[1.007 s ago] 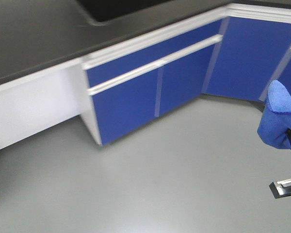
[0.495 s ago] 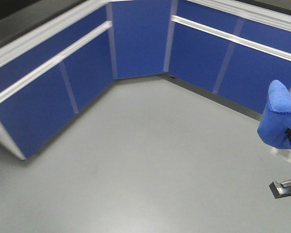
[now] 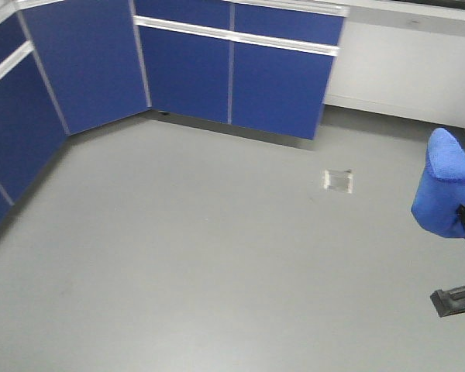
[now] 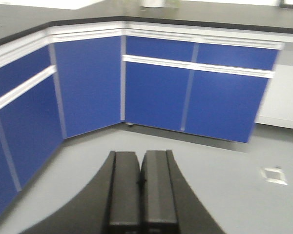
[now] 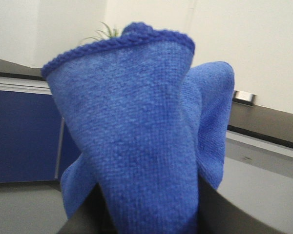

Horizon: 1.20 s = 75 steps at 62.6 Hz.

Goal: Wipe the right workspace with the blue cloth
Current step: 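Drive the base to the other black bench holding the cloth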

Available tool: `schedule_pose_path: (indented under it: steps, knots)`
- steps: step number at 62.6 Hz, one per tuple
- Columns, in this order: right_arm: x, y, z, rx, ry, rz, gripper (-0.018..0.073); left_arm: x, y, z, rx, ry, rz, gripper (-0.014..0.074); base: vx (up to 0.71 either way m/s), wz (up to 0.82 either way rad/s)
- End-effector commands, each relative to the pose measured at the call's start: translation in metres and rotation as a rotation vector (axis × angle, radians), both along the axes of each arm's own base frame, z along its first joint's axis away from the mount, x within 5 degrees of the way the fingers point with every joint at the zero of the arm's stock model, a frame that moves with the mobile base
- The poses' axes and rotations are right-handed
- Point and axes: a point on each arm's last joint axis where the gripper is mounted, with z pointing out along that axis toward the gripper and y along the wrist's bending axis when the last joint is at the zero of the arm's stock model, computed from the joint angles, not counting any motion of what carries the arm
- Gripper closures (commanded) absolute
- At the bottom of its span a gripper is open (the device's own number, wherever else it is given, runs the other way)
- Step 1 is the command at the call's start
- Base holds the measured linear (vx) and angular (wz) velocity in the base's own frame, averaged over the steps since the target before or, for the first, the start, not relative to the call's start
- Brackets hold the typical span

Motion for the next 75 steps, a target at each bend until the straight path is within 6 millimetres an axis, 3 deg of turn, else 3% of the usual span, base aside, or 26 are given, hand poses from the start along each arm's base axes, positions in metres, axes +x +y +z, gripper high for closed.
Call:
schedule_pose_path:
  steps: [1,36,75]
  knots:
    - [-0.0012,-0.0004,0.0006,-0.001,-0.061,-0.003,0.0562,0.0011,-0.0014,-0.0018,-0.009,-0.07,-0.015,0.0602,-0.12,-0.51]
    - [-0.0012,-0.0004,0.0006,-0.001,-0.061,-0.003,0.0562,0.0011,-0.0014,-0.0018,-0.009,-0.07,-0.015,0.0602,-0.04,-0.51]
    - [-0.0012,-0.0004,0.0006,-0.001,-0.061,-0.003,0.0562,0.0011,-0.0014,-0.0018,-0.009,-0.07,-0.015,0.0602,0.19,-0.52]
